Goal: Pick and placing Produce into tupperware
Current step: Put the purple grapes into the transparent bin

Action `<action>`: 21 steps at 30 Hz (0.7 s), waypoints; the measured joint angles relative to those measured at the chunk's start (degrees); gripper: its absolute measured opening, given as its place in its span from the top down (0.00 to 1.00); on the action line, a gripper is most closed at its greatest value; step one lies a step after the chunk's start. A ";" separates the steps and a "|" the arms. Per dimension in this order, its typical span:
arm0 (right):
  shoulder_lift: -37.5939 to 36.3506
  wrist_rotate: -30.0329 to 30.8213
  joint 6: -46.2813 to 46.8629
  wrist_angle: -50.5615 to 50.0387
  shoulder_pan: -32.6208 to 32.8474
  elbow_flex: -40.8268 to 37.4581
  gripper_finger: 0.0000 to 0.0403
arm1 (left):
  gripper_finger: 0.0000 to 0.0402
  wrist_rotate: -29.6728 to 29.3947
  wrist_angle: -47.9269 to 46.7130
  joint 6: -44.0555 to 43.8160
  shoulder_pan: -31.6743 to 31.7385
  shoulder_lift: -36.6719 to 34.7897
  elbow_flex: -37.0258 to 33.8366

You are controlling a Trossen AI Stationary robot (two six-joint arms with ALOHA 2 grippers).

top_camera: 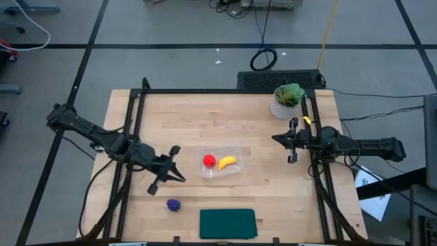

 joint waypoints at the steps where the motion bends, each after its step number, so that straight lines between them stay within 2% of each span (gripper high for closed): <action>1: 0.00 0.00 0.00 0.00 0.01 0.00 1.00 | 0.94 -0.80 -0.02 -0.16 -0.87 0.36 0.44; 7: 0.00 -0.01 0.02 -0.23 0.02 0.00 1.00 | 0.94 -5.57 -0.75 -7.68 -5.19 2.00 2.11; 15: 0.00 0.00 0.02 -0.36 0.01 0.00 1.00 | 0.94 -13.69 -6.64 -25.24 -8.10 2.03 2.11; 21: 0.00 0.02 0.02 -0.37 0.02 0.00 1.00 | 0.94 -14.20 -9.36 -30.62 -10.59 2.03 2.11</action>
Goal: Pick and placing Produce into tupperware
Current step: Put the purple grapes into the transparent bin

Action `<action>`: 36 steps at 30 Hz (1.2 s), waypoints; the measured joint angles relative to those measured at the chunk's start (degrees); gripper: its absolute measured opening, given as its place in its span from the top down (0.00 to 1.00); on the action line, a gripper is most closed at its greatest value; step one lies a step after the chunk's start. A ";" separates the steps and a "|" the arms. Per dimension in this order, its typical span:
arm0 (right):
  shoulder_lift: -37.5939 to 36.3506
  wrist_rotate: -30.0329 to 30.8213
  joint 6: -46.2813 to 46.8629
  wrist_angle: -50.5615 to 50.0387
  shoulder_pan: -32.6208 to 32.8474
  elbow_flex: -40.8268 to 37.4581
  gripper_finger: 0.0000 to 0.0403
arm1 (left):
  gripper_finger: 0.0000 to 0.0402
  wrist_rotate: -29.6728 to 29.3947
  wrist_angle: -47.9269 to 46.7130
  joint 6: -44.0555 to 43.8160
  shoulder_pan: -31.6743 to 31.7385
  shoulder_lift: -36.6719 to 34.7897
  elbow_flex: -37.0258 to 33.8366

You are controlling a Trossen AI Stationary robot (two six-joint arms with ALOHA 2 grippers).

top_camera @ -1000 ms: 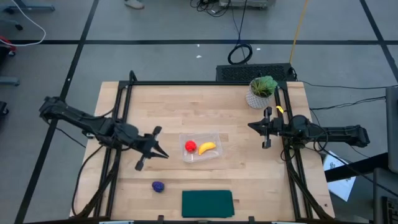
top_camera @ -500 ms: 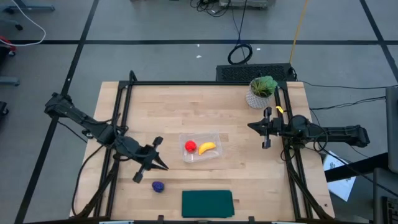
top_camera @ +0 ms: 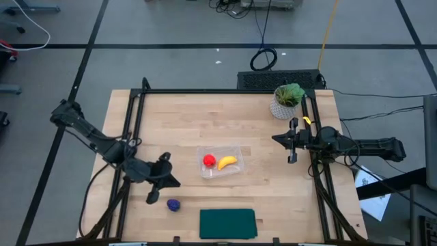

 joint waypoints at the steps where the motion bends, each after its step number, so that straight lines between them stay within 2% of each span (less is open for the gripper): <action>1: 0.00 0.00 0.00 0.02 -0.01 0.00 1.00 | 0.94 0.00 -0.34 0.01 -0.48 0.00 0.00; 10: 0.00 0.00 0.00 -0.25 0.00 0.00 1.00 | 0.94 -1.05 -1.84 -0.24 -3.84 1.52 0.00; 20: -0.02 0.15 -0.04 -0.85 -0.02 0.00 1.00 | 0.94 0.12 -8.43 -7.57 -4.86 10.36 0.51; 36: 0.02 0.20 -0.02 -0.88 -0.01 0.01 1.00 | 0.94 0.60 -23.14 -2.92 -7.80 21.40 16.17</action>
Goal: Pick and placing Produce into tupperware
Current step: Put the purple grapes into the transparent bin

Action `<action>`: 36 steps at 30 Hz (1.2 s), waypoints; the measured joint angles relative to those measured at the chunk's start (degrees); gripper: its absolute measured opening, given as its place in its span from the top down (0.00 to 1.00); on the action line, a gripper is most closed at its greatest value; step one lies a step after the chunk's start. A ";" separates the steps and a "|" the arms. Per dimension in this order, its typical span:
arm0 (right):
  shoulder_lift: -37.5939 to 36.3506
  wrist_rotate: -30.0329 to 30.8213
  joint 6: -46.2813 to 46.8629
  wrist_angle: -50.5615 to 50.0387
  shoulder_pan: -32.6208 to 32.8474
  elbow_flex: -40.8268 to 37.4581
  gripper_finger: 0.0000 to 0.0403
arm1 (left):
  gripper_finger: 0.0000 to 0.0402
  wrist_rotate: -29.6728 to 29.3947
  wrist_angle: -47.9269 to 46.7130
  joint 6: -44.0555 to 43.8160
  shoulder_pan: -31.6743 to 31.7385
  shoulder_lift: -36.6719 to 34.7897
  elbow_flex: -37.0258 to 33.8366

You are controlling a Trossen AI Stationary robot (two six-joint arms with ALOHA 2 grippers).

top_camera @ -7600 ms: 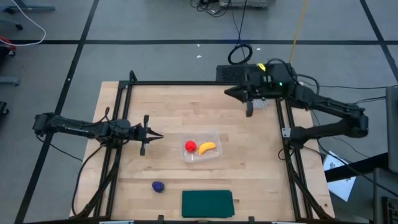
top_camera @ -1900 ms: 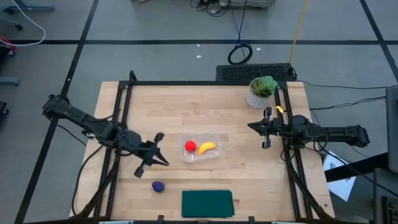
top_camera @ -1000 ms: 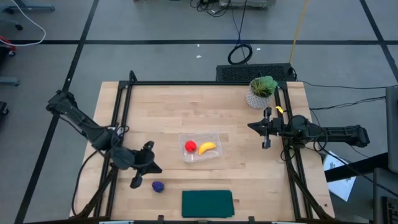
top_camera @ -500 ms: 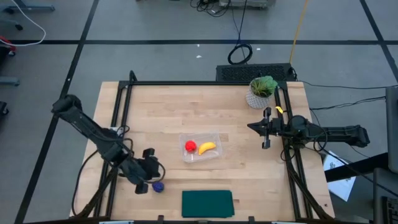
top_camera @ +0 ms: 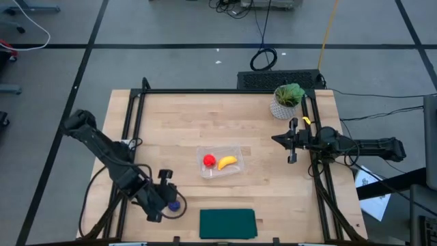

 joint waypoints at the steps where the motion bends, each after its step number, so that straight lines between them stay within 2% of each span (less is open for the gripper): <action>1: 0.00 0.00 0.00 0.01 0.01 -0.01 1.00 | 0.94 0.03 -0.52 0.00 -0.14 0.41 0.52; 7: 0.02 0.00 0.00 -0.08 0.01 -0.01 1.00 | 0.94 -1.01 -1.00 -0.01 -1.07 1.09 0.01; 14: 0.04 0.00 0.00 -0.69 0.00 -0.01 1.00 | 0.94 -8.15 -0.46 2.71 -5.66 1.09 -0.90; 22: 0.04 0.02 0.01 -0.65 0.01 0.00 1.00 | 0.94 -8.75 2.55 -1.61 -6.77 2.02 -0.91; 36: 0.04 0.02 0.02 -0.63 0.01 -0.01 1.00 | 0.94 -6.08 0.04 -5.13 -6.83 10.40 -0.95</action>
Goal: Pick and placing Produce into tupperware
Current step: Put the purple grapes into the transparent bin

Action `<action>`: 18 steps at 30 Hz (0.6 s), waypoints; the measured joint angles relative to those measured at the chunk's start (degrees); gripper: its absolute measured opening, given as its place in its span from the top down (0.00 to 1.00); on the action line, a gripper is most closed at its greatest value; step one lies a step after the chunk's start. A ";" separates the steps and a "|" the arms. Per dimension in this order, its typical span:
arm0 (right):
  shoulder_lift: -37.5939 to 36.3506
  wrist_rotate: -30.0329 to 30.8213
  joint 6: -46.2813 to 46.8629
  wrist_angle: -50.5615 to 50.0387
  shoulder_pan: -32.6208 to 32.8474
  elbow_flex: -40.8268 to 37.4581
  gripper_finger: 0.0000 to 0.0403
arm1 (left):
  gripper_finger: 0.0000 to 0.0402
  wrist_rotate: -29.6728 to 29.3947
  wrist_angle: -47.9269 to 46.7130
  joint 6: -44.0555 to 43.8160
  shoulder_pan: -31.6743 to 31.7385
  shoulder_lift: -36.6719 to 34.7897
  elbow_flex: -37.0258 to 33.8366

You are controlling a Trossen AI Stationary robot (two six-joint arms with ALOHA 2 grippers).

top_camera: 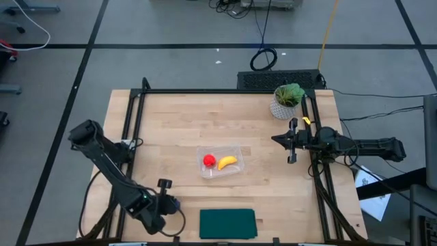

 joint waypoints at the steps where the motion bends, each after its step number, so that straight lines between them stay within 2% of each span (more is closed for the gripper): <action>1: 0.00 0.00 -0.01 0.00 -0.02 0.01 1.00 | 0.94 0.59 -0.58 -0.37 0.00 0.48 -0.04; 18: 0.00 0.00 -0.02 0.09 0.00 0.02 1.00 | 0.91 1.19 -2.74 -2.73 1.17 1.20 -0.07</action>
